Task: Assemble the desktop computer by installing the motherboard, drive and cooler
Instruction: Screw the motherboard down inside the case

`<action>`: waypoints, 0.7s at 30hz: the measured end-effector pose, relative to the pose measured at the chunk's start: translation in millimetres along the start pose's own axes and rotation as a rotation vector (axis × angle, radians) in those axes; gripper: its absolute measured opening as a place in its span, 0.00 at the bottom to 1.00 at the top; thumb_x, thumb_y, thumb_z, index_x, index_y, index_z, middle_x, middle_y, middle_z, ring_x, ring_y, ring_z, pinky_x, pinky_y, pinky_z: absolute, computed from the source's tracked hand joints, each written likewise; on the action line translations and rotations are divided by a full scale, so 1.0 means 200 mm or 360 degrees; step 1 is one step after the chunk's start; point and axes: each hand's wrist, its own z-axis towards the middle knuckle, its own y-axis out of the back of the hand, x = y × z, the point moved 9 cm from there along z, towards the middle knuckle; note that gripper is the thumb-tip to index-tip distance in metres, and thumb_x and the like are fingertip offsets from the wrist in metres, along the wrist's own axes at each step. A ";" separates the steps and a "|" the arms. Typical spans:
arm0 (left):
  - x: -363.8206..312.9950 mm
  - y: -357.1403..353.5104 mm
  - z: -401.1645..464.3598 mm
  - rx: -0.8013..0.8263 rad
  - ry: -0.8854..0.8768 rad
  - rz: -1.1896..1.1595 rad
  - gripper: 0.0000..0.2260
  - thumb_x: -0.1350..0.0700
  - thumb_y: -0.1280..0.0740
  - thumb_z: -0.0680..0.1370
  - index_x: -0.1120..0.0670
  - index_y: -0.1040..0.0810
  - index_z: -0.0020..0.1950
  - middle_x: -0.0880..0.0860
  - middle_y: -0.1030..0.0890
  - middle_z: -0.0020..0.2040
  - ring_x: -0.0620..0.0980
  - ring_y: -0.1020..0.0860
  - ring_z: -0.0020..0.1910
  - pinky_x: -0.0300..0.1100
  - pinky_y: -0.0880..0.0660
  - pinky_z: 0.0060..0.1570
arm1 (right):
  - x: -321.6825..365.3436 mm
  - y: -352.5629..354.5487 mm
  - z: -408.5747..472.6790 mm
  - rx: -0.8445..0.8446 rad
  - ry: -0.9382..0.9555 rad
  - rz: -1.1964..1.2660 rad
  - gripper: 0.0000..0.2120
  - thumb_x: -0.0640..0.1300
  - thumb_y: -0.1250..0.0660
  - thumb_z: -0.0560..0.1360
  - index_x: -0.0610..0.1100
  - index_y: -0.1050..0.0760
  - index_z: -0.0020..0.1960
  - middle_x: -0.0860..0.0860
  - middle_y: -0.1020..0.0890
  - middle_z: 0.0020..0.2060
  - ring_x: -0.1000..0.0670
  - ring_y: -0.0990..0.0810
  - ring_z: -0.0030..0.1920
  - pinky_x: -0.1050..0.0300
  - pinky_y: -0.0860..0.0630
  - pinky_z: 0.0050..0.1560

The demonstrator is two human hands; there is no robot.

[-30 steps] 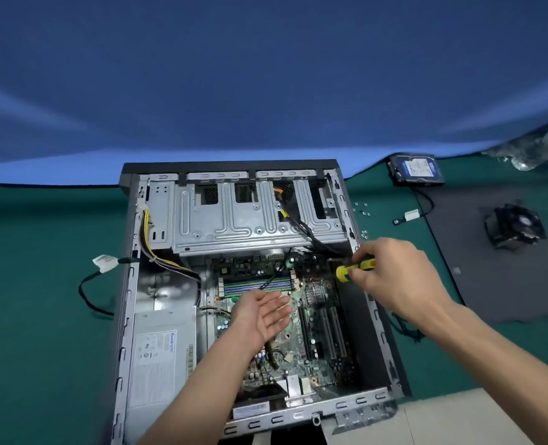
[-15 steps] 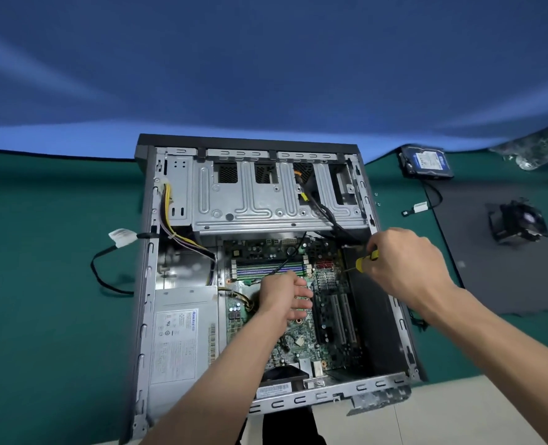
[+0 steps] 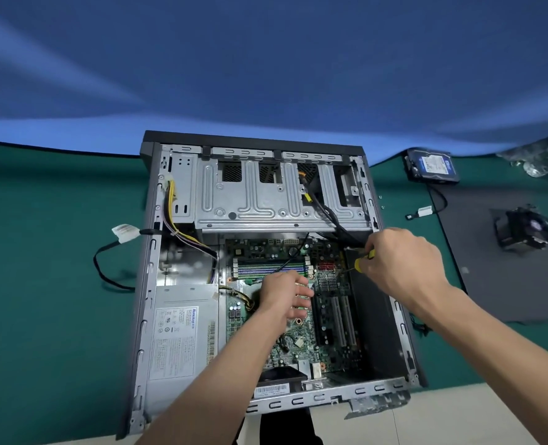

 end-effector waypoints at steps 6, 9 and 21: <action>-0.02 0.00 0.01 0.0008 -0.0035 -0.0007 0.10 0.62 0.43 0.79 0.62 0.22 0.48 0.57 0.20 0.36 0.49 0.27 0.26 0.37 0.30 0.23 | 0.02 -0.01 -0.01 0.0027 0.0040 0.0003 0.08 0.47 0.34 0.72 0.44 0.21 0.47 0.47 0.20 0.45 0.41 0.21 0.41 0.56 0.30 0.36; -0.02 0.00 0.02 0.0001 -0.0041 -0.0012 0.09 0.62 0.42 0.79 0.61 0.23 0.45 0.57 0.20 0.36 0.49 0.27 0.26 0.37 0.29 0.24 | 0.02 0.00 -0.01 0.0069 0.0039 0.0045 0.09 0.47 0.34 0.73 0.43 0.24 0.50 0.47 0.22 0.47 0.41 0.22 0.43 0.55 0.30 0.37; -0.02 0.01 0.02 -0.0040 -0.0061 0.0001 0.09 0.61 0.43 0.79 0.61 0.23 0.45 0.57 0.20 0.36 0.48 0.27 0.25 0.36 0.30 0.23 | 0.01 0.04 -0.02 0.0158 0.0032 0.0050 0.16 0.55 0.47 0.81 0.42 0.37 0.57 0.42 0.24 0.52 0.38 0.23 0.46 0.51 0.33 0.39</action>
